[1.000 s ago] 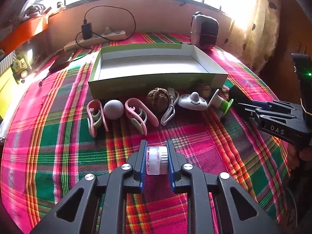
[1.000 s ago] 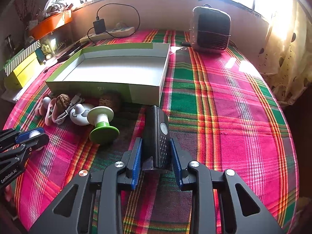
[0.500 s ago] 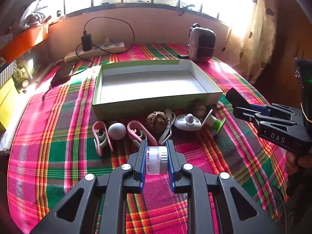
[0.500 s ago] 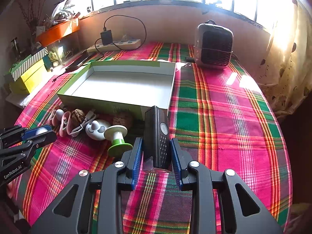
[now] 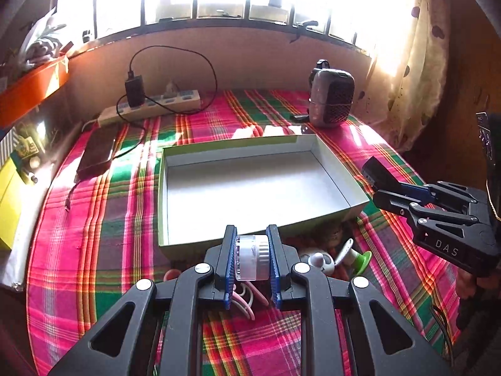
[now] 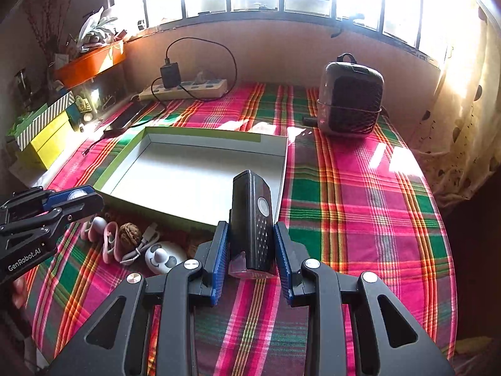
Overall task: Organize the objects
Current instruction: 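Carry both items into the box and open both tools to release them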
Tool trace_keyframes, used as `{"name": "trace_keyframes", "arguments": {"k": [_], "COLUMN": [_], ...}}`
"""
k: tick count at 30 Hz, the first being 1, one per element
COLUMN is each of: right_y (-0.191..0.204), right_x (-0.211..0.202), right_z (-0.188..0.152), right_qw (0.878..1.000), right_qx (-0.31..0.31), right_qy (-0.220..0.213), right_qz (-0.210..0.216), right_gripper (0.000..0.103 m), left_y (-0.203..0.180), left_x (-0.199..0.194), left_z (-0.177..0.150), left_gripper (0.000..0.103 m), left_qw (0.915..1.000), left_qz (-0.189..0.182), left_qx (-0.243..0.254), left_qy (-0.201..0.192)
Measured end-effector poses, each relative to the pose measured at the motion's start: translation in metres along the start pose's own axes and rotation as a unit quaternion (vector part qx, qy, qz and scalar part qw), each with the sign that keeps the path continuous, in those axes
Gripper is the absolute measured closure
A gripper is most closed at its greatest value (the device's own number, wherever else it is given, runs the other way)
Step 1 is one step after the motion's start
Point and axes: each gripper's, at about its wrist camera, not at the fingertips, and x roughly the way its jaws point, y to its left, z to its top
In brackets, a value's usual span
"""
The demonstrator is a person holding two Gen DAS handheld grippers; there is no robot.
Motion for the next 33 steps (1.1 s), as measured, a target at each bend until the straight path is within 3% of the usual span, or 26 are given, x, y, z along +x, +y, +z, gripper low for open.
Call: {"name": "trace_keyframes", "arguments": {"k": [5,8,15,33], "right_y": [-0.001,-0.001,0.002,0.004], "right_x": [0.018,0.029,0.058,0.106], "right_z": [0.019,0.029,0.046,0.057], "right_qw": [1.0,1.0,1.0,0.998], "right_qx": [0.002,0.003,0.005,0.002], "right_qy": [0.006,0.01,0.023,0.057], "right_qz": [-0.006,-0.009,-0.013,-0.031], "right_gripper": [0.073,0.073,0.073,0.073], "left_y": [0.011,0.014,0.025,0.032], "left_x": [0.021,0.031,0.069,0.12], "left_z": [0.02,0.029,0.045,0.065], "left_gripper": [0.086,0.086,0.086,0.086], "left_qw": [0.9999,0.9998,0.9989,0.9966], "left_qz": [-0.005,0.017,0.033,0.053], "left_qx": [-0.002,0.008,0.005,0.007], "left_qy": [0.011,0.005,0.032,0.063]}}
